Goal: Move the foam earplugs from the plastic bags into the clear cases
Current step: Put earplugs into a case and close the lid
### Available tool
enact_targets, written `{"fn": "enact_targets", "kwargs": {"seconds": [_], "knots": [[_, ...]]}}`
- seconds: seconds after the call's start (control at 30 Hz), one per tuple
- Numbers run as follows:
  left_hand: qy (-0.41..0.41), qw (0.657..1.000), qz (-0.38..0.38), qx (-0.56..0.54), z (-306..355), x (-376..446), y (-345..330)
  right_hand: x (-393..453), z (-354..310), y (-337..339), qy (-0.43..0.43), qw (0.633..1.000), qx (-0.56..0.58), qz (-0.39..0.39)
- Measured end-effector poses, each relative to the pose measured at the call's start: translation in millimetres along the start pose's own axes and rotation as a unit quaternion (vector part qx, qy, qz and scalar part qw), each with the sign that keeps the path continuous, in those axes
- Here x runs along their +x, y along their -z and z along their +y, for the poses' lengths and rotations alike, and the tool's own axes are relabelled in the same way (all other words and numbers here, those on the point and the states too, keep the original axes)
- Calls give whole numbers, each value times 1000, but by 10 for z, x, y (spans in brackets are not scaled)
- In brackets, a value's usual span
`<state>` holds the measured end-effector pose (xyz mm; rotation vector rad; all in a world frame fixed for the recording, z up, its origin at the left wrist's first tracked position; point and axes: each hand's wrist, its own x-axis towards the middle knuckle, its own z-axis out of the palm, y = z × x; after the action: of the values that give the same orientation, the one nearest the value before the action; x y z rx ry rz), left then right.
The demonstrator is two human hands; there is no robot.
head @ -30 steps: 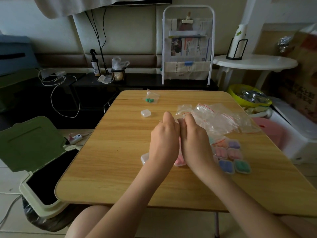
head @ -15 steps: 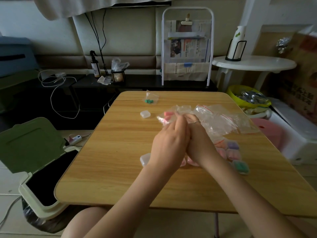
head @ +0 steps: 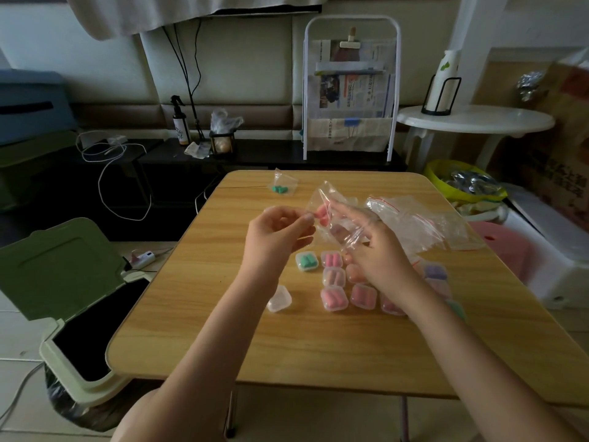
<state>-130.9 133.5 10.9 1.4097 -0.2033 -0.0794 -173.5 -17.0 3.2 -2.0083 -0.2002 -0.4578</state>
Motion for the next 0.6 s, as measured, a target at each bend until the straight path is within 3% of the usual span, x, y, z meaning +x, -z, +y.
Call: {"fn": "enact_targets", "kwargs": {"seconds": [0.17,0.4,0.6], "knots": [[30,999,-31,-27,14,6,0,2,70,-5,-15,1000,20,-6],[61,988,-60,-127,-6,25,-6,55,246,29,-62,997,-43,-34],[72,989,-64,-117,-43,30,-15,15,120,43,-52,997,-59,-9]]}}
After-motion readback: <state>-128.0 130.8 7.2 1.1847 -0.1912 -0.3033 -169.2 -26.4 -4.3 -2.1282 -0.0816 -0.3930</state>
